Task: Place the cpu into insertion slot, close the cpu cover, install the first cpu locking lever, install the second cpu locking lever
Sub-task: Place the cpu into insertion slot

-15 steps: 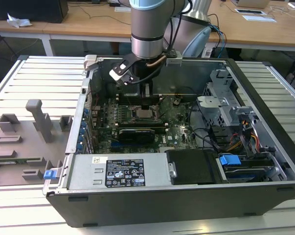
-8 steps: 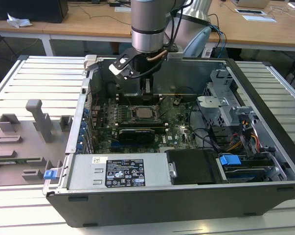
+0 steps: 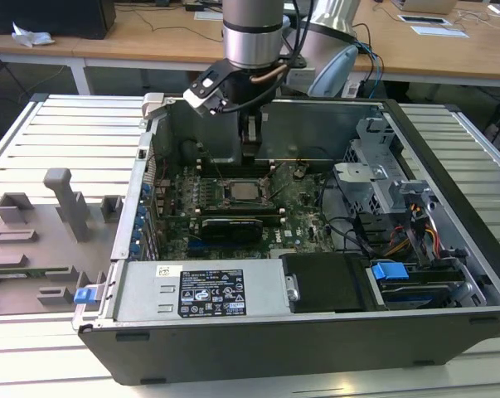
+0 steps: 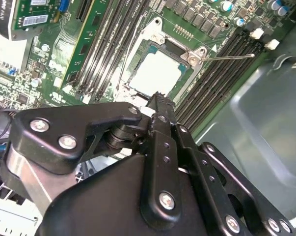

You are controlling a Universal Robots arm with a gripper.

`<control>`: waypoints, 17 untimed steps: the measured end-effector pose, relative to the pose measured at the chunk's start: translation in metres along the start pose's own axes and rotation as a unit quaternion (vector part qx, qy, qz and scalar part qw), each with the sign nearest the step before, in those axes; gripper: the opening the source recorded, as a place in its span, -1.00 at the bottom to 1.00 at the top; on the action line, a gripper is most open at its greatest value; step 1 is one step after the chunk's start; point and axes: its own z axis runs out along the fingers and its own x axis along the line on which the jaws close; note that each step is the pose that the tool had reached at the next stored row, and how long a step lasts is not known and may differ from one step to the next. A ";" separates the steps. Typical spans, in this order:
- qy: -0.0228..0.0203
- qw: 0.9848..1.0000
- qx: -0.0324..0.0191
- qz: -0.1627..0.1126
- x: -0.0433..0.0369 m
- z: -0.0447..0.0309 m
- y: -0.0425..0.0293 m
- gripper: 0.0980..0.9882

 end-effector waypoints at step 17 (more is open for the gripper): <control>0.000 1.000 0.000 0.000 -0.0011 -0.0278 0.0010 -0.98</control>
